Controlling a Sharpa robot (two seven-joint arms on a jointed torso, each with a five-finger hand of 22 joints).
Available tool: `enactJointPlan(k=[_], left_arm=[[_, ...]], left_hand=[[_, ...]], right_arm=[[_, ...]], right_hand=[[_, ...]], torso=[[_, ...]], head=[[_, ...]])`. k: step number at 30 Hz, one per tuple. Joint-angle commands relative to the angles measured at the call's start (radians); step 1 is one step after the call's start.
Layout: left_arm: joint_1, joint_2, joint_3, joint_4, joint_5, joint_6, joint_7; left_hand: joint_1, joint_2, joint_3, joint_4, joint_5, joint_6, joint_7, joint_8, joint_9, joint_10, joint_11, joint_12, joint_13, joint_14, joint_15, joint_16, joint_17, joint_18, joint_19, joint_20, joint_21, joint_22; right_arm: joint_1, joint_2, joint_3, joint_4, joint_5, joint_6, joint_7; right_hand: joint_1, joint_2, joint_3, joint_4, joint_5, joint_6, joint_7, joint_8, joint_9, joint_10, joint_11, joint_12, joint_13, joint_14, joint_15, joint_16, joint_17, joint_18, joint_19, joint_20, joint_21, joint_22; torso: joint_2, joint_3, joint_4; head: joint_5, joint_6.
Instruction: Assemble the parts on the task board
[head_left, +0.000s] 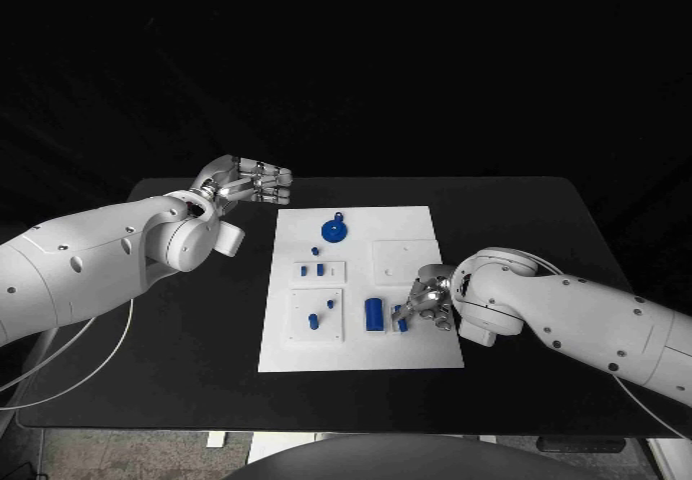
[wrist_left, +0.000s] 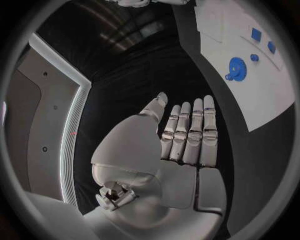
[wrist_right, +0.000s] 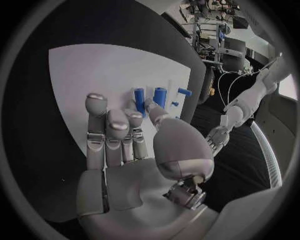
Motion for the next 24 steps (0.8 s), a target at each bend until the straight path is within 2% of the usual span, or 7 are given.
enactJointPlan(k=[1, 15, 18, 19, 21, 22, 24], left_arm=[[0.000, 0.001, 0.000, 0.002, 0.003, 0.017, 0.004], [0.000, 0.000, 0.000, 0.002, 0.003, 0.018, 0.003], [0.000, 0.000, 0.000, 0.002, 0.003, 0.018, 0.003], [0.000, 0.000, 0.000, 0.002, 0.003, 0.018, 0.003], [0.000, 0.000, 0.000, 0.002, 0.003, 0.019, 0.002], [0.000, 0.000, 0.000, 0.002, 0.003, 0.019, 0.002], [0.000, 0.000, 0.000, 0.002, 0.003, 0.019, 0.002]], left_hand=[[-0.005, 0.007, 0.001, 0.005, -0.003, -0.005, -0.001, -0.004, 0.000, -0.007, 0.001, -0.002, -0.001, -0.001, 0.006, -0.004, 0.000, -0.004, 0.000, 0.005, 0.000, -0.002], [-0.005, 0.007, 0.001, 0.005, -0.003, -0.005, -0.001, -0.004, 0.000, -0.007, 0.001, -0.002, -0.001, -0.001, 0.006, -0.004, 0.000, -0.004, 0.000, 0.005, 0.000, -0.002], [-0.005, 0.007, 0.000, 0.007, -0.004, -0.006, -0.001, -0.004, 0.000, -0.007, 0.002, -0.002, -0.001, 0.000, 0.006, -0.004, 0.000, -0.004, 0.000, 0.005, 0.000, -0.002], [-0.005, 0.007, 0.000, 0.007, -0.004, -0.006, -0.001, -0.004, 0.000, -0.007, 0.002, -0.002, -0.001, 0.000, 0.006, -0.004, 0.000, -0.004, 0.000, 0.005, 0.000, -0.002], [-0.005, 0.007, 0.000, 0.007, -0.004, -0.006, -0.001, -0.004, 0.000, -0.007, 0.002, -0.002, -0.001, 0.000, 0.006, -0.004, 0.000, -0.004, 0.000, 0.005, 0.000, -0.002], [-0.005, 0.007, 0.000, 0.007, -0.004, -0.006, -0.001, -0.004, 0.000, -0.007, 0.002, -0.002, -0.001, 0.000, 0.006, -0.004, 0.000, -0.004, 0.000, 0.005, 0.000, -0.002], [-0.006, 0.007, 0.000, 0.008, -0.004, -0.007, -0.001, -0.004, 0.000, -0.007, 0.002, -0.002, -0.001, -0.001, 0.006, -0.004, 0.000, -0.004, 0.000, 0.005, 0.000, -0.002]], right_arm=[[-0.001, 0.003, -0.001, -0.003, -0.011, 0.005, -0.002], [-0.001, 0.008, -0.008, -0.010, -0.011, 0.006, 0.003], [-0.001, 0.008, -0.009, -0.008, -0.011, 0.004, 0.006], [-0.001, 0.008, -0.010, -0.008, -0.011, 0.003, 0.007], [-0.001, 0.008, -0.010, -0.007, -0.011, 0.001, 0.010], [-0.001, 0.008, -0.011, -0.006, -0.011, -0.001, 0.012], [-0.001, 0.008, -0.011, -0.006, -0.011, -0.003, 0.014]], right_hand=[[0.005, 0.003, -0.003, -0.001, 0.001, 0.003, 0.001, -0.003, 0.000, 0.003, 0.000, -0.004, 0.000, 0.000, -0.003, -0.003, 0.001, -0.019, 0.049, -0.002, -0.004, -0.001], [-0.005, -0.003, -0.016, 0.007, -0.006, 0.002, 0.001, -0.003, -0.001, 0.002, 0.000, -0.005, 0.000, 0.000, -0.003, -0.005, 0.000, -0.018, 0.049, -0.002, -0.005, -0.002], [-0.012, -0.008, -0.045, 0.020, 0.005, 0.002, 0.002, -0.003, -0.001, 0.002, 0.001, -0.004, 0.000, 0.000, -0.003, -0.006, -0.001, -0.018, 0.049, -0.001, -0.007, -0.003], [-0.014, -0.008, -0.056, 0.025, -0.007, 0.001, 0.003, -0.003, -0.001, 0.002, 0.001, -0.005, 0.000, 0.000, -0.003, -0.006, -0.001, -0.017, 0.049, -0.001, -0.008, -0.003], [-0.009, -0.007, -0.094, 0.044, -0.019, 0.000, 0.003, -0.003, -0.001, 0.002, 0.002, -0.005, 0.001, 0.000, -0.003, -0.006, 0.000, -0.016, 0.049, -0.001, -0.008, -0.003], [0.001, -0.005, -0.142, 0.067, -0.020, -0.002, 0.004, -0.003, -0.001, 0.002, 0.003, -0.005, 0.001, 0.000, -0.002, -0.007, 0.000, -0.016, 0.049, -0.001, -0.008, -0.002], [-0.010, -0.012, -0.162, 0.077, -0.017, -0.004, 0.006, -0.003, -0.001, 0.001, 0.003, -0.006, 0.000, 0.000, -0.002, -0.008, -0.001, -0.015, 0.049, 0.000, -0.009, -0.003]], torso=[[0.000, -0.0001, 0.0003], [0.000, 0.0004, -0.0001], [0.000, 0.0005, -0.0001], [0.000, 0.0003, -0.0003], [0.000, 0.0003, -0.0005], [0.000, 0.0003, -0.0007], [0.000, 0.0003, -0.0009]], head=[[0.002, -0.001], [0.006, -0.004], [0.006, -0.004], [0.007, -0.004], [0.007, -0.005], [0.008, -0.005], [0.008, -0.005]])
